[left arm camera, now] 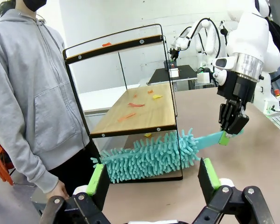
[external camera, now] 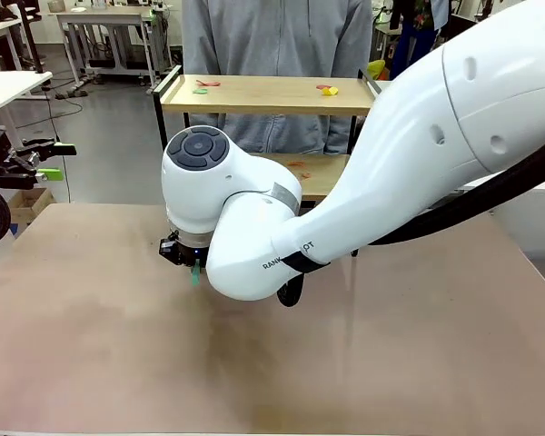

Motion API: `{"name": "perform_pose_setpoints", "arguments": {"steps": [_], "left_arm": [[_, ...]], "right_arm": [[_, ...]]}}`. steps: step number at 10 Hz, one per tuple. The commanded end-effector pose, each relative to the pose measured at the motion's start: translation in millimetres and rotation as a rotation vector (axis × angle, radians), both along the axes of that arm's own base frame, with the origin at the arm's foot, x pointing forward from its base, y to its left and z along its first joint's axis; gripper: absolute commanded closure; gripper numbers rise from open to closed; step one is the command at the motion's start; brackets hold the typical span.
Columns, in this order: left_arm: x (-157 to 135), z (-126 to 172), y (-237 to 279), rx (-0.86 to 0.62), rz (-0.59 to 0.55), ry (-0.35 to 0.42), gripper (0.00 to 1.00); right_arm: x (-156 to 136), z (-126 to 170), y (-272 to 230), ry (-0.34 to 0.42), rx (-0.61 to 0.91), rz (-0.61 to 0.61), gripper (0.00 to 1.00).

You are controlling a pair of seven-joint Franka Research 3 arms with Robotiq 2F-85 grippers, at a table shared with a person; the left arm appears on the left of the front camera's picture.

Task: Clean the shelf.
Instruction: Clean the specific section of the Shelf indicated by the human with the Duster.

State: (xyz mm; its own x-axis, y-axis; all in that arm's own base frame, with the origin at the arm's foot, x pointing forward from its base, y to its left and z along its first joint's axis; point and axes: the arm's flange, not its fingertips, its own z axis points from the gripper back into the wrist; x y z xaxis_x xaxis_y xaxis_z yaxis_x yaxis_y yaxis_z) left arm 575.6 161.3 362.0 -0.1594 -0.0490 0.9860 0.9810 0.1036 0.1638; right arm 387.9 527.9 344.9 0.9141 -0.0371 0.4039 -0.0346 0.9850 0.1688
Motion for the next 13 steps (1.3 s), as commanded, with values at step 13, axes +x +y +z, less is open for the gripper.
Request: {"name": "perform_pose_setpoints", "arguments": {"steps": [13], "left_arm": [[-1.7, 1.8, -2.7, 0.006, 0.003, -0.005, 0.00]], "right_arm": [[0.4, -5.3, -63.6, 0.066, 0.053, -0.086, 0.87]]}}
